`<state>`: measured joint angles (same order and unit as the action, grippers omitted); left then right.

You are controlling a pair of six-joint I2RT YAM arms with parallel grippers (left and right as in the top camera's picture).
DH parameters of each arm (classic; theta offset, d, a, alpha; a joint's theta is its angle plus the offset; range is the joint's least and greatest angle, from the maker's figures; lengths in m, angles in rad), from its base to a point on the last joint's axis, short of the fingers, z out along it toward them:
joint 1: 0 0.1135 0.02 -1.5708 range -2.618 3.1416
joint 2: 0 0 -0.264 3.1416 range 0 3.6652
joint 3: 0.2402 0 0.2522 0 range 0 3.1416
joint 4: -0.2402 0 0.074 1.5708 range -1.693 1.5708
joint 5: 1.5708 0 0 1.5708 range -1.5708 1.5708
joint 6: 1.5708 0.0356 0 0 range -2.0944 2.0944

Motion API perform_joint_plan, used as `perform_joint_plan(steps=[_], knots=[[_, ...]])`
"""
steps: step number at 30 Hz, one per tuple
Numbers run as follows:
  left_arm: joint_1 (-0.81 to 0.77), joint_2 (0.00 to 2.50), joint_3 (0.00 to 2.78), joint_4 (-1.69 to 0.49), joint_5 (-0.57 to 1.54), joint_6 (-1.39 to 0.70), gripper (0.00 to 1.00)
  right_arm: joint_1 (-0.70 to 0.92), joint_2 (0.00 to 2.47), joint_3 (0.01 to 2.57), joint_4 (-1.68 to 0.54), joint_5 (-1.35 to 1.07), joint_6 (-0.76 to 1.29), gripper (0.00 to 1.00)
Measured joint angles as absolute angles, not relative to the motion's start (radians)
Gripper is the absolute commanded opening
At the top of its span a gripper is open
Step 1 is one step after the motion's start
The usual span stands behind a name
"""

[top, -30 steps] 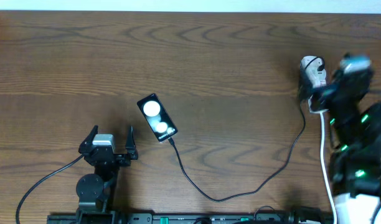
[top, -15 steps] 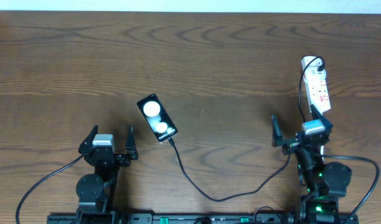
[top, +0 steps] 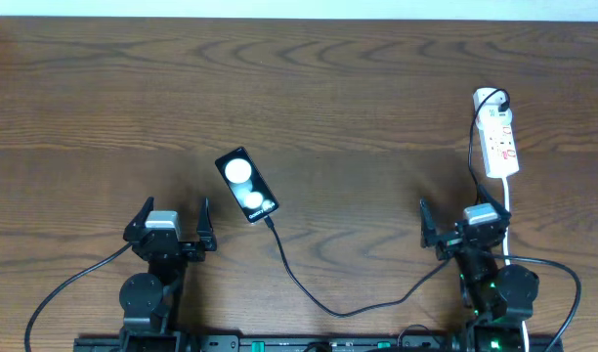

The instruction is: Plug charger to phone and switch on socket

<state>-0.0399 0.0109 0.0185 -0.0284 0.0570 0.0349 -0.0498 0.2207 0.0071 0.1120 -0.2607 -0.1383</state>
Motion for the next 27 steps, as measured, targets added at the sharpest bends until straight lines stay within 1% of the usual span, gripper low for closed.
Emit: perform_joint_plan(steps=[7,10,15,21,27], knots=[[-0.04,0.011,0.019,-0.029,0.057,0.035,0.93,-0.005,0.06,0.007,-0.06,-0.145,-0.138,0.99],[-0.04,0.011,0.019,-0.029,0.057,0.035,0.93,-0.006,0.015,0.007,-0.06,-0.115,-0.138,0.99],[-0.04,0.011,0.019,-0.029,0.057,0.035,0.93,-0.006,0.013,0.007,-0.065,-0.086,-0.13,0.99],[-0.04,0.011,0.019,-0.029,0.057,0.035,0.93,-0.005,0.013,0.007,-0.068,-0.002,-0.04,0.99],[-0.04,0.011,0.019,-0.029,0.057,0.035,0.93,-0.005,0.013,0.007,-0.067,0.047,0.005,0.99]])
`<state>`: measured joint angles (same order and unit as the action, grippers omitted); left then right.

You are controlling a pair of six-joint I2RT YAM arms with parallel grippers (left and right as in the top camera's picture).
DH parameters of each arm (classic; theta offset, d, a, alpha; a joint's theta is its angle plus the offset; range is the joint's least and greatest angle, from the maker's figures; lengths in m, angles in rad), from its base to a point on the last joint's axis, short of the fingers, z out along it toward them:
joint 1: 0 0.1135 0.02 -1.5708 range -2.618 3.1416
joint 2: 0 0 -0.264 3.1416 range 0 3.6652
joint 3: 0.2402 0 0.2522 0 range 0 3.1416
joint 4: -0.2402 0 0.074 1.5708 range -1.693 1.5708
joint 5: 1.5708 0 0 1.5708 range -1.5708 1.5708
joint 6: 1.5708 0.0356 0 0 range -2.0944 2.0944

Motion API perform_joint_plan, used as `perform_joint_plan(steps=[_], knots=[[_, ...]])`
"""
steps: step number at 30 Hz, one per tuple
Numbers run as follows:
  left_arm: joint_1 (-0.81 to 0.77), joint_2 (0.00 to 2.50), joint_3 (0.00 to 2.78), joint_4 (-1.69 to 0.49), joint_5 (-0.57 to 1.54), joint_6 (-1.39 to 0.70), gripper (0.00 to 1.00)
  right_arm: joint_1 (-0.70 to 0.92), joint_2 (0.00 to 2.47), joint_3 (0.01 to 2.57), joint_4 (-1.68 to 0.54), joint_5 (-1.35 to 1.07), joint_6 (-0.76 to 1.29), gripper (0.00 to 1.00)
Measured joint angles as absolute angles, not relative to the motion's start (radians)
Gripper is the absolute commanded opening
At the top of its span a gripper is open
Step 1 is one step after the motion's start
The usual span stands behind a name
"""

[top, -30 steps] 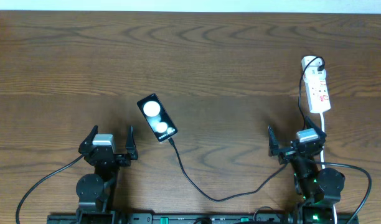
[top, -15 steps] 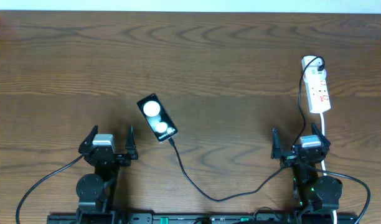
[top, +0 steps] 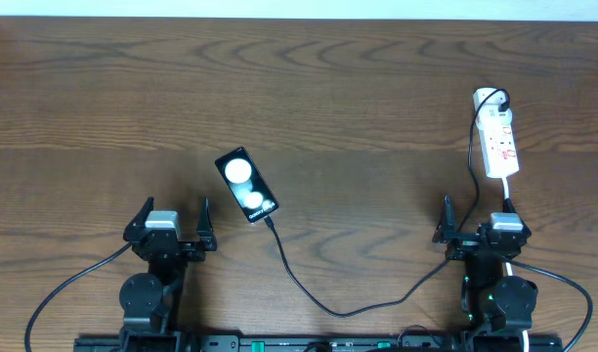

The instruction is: Plug charger to phone and switch on socket

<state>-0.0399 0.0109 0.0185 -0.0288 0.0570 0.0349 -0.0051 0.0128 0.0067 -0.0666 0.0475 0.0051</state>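
Observation:
A black phone [top: 247, 185] lies face up left of the table's middle, its screen reflecting lights. A black charger cable [top: 319, 301] is plugged into its lower end and loops right toward the right arm. A white power strip [top: 498, 142] lies at the far right with a white plug [top: 489, 98] at its top end. My left gripper [top: 172, 223] stands open near the front edge, left of the phone, holding nothing. My right gripper [top: 476, 217] stands open below the strip, also holding nothing.
The dark wooden table [top: 358, 88] fills the view. A white cord [top: 508, 196] runs from the strip down past the right arm. Black arm cables trail off the front edge at both sides.
My right gripper has shifted to the right and now sits more directly below the power strip. The left gripper, phone and cable have not moved.

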Motion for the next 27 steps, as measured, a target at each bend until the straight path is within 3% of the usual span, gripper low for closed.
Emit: perform_joint_plan(steps=[27], knots=[[-0.04,0.011,0.019,-0.029,0.057,0.035,0.93,-0.004,0.013,0.007,-0.066,0.061,0.061,0.99]])
